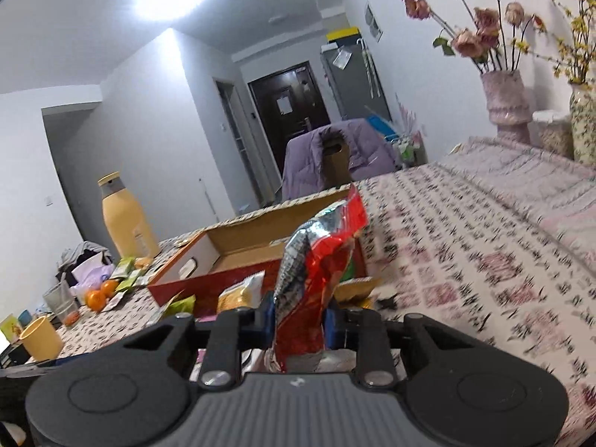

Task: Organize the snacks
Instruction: 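Grasp the red-and-silver snack bag with the right gripper while the left gripper grasps the silver packet, then carry both packets over the cardboard box and release them inside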

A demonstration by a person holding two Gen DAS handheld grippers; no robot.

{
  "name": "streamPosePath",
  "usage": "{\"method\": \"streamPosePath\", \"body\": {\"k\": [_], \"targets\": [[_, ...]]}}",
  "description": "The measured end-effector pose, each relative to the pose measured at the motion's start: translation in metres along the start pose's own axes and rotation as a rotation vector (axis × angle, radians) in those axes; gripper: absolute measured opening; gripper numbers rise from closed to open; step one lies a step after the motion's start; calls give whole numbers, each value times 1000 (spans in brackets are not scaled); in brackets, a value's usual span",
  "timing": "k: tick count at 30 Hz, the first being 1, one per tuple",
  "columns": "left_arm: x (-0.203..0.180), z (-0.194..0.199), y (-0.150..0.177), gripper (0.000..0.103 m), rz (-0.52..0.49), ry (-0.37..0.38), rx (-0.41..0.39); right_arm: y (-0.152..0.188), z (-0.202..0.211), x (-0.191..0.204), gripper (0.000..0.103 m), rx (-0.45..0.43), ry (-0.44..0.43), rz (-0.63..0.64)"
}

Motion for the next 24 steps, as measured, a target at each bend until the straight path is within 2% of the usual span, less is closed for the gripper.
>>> {"method": "streamPosePath", "body": {"k": [6,7,11,16,18,20,24], "targets": [[5,-18,-3,98,14,7,46,-8,-7,-13,24,-13,34,21],[6,-21,-3,94,22,9,59,-9,-9,-15,24,-12,37,23],[13,-33,3,83,100,41,115,-9,-14,-16,24,-7,33,29],[18,-36,8,76,180,97,134,-5,-16,-12,24,0,17,32],[18,-34,8,68,184,109,131,-5,-15,-10,24,-3,10,35],[19,-32,7,56,189,115,127,-6,-12,-8,24,-10,5,38],[19,-26,4,48,182,122,119,-7,-8,-5,24,-22,-3,45]]}}
Point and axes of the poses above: each gripper's, at about its wrist camera, not at the fingertips, and z roughly against the way its jaws point, x to its left, y to its underside, the point moved 10 cm from there along -z, roughly the way its jaws point, and after that the axes turned 7 degrees about y, right-handed, at the moved point
